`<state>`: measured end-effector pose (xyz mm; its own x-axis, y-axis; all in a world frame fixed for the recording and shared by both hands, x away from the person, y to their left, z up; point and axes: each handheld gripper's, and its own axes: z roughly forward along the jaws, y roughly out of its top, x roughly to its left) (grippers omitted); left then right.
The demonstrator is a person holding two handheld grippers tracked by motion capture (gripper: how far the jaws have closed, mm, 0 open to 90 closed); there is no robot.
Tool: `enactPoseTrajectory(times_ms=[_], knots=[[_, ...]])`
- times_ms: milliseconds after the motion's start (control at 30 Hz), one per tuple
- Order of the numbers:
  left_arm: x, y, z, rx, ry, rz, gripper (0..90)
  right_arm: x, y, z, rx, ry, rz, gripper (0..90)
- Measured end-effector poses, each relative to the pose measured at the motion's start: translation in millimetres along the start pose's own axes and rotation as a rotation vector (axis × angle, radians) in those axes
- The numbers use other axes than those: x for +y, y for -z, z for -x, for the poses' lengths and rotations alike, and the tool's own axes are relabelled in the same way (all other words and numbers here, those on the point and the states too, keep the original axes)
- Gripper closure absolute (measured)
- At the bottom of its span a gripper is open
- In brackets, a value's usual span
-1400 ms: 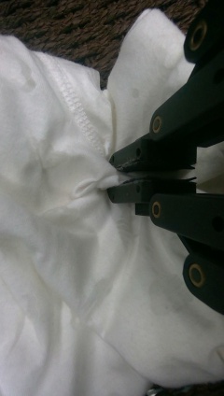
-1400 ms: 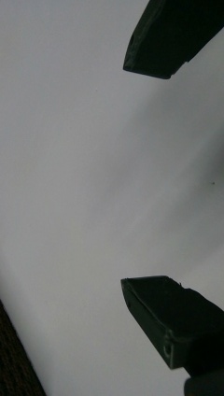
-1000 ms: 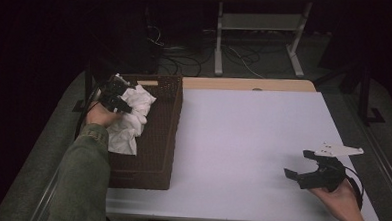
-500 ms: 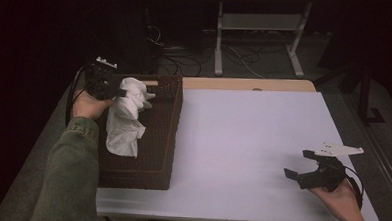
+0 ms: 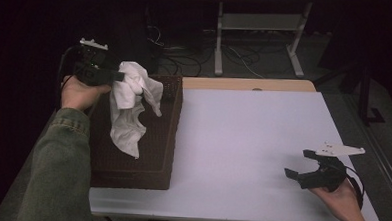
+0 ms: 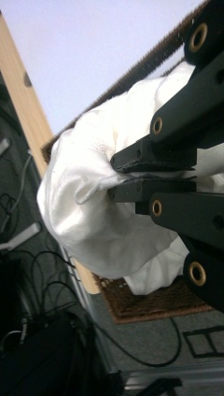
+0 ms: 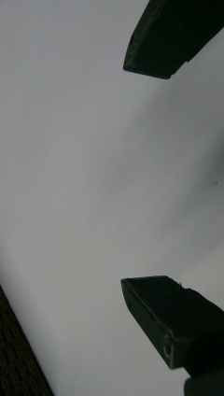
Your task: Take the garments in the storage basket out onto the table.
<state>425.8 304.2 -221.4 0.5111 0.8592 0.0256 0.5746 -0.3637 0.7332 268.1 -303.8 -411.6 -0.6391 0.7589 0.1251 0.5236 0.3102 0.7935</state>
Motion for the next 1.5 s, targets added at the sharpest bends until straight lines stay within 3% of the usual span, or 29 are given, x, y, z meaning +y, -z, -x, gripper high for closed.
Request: enactPoseTrajectory(times_ms=[367,633,967,1300,1500], knots=[[27.4,36.0,11.6,-0.016,-0.05,0.077,84.7,0.1,0.9,0.2,0.0,-0.004,0.005,0.0],[50.6,58.1,25.6,-0.019,-0.109,0.095,84.7,0.1,1.5,0.5,0.002,-0.002,0.012,0.0],[77.2,85.9,40.1,-0.012,-0.147,0.151,84.7,0.2,2.2,0.1,0.005,-0.005,0.018,0.0],[99.8,108.6,50.1,-0.029,-0.182,0.189,84.7,0.3,2.6,0.3,0.006,-0.004,0.019,0.0],[106.0,114.0,55.3,-0.058,-0.193,0.201,84.7,0.4,3.7,0.7,0.011,-0.003,0.022,0.0]])
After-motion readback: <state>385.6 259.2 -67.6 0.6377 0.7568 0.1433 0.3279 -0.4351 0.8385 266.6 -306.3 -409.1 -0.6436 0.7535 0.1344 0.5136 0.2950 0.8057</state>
